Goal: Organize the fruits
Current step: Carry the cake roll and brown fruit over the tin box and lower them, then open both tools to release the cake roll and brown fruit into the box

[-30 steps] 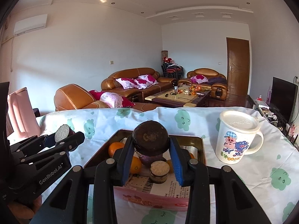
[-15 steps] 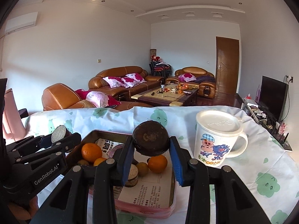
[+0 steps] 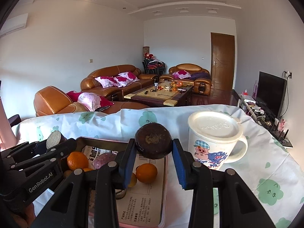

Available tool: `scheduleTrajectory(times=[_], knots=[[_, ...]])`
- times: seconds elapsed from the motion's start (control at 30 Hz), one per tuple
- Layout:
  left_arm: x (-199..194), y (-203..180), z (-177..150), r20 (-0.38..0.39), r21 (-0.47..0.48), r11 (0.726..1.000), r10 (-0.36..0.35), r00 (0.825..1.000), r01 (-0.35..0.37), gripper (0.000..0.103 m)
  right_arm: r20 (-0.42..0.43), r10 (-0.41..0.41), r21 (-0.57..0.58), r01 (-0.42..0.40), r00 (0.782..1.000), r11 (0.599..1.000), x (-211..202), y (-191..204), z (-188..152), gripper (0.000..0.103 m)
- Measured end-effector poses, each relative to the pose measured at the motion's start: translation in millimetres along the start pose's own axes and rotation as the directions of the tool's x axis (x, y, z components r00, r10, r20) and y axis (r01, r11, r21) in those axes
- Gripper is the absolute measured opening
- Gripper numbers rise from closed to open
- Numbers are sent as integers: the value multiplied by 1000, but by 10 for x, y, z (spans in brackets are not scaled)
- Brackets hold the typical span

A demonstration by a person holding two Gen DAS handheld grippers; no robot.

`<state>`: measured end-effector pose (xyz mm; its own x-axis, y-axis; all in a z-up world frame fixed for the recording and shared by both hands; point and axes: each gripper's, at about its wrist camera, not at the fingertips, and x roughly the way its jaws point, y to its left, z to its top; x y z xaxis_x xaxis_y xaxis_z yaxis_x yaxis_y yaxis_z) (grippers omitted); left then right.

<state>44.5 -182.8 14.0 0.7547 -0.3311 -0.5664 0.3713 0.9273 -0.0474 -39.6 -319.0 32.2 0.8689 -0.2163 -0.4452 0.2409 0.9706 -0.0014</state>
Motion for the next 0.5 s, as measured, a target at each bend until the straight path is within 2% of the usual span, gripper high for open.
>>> scheduleTrajectory(times=[0.27, 0.5], knots=[[210, -38, -1, -79, 18, 999, 36, 996, -35, 36, -101, 16, 10, -15, 995, 1000, 373, 17, 31, 40], [351, -62, -21, -138, 21, 999, 49, 989, -47, 36, -194, 44, -24, -49, 980, 998, 609, 85, -18, 40]])
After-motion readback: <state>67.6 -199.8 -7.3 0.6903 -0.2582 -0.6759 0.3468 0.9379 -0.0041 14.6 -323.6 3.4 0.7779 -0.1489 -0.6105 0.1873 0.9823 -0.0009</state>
